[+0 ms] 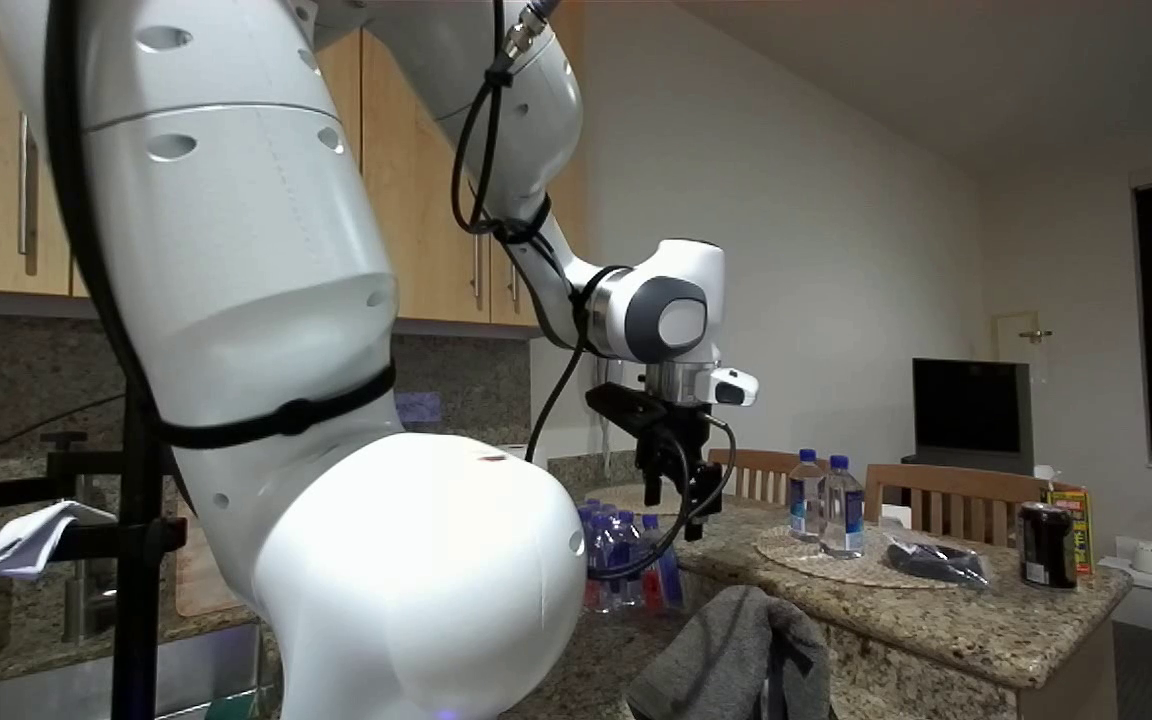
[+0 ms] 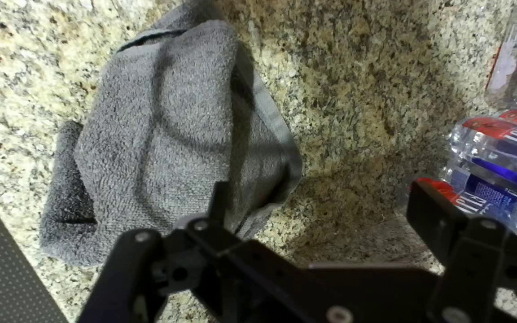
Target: Remove the grey towel from the water bottle and place it on the left side of the countertop
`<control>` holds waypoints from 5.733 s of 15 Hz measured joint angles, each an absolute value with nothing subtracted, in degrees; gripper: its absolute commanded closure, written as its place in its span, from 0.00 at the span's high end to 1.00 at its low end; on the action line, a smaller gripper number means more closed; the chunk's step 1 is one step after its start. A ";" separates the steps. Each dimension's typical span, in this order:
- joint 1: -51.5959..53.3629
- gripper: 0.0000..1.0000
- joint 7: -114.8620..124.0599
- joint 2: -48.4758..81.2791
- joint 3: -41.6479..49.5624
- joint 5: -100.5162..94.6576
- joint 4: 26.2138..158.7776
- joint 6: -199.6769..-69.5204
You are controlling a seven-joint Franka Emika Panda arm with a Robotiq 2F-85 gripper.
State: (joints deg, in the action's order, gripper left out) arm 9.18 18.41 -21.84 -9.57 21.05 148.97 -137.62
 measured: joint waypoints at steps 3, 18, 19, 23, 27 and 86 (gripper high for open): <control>9.18 1.00 18.41 -21.84 -9.57 21.05 148.97 -137.62; 4.98 1.00 13.73 -9.90 -4.82 9.53 136.78 -131.10; 4.54 1.00 13.13 -8.71 -4.24 9.37 135.53 -130.25; 3.49 1.00 11.09 -5.47 -1.44 11.41 133.71 -129.84; 2.63 1.00 9.42 -3.36 0.39 15.36 133.56 -129.44; -2.88 1.00 7.12 -10.93 4.32 33.00 143.93 -131.77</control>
State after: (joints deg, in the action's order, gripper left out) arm -2.88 7.12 -10.93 4.32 33.00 143.93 -131.77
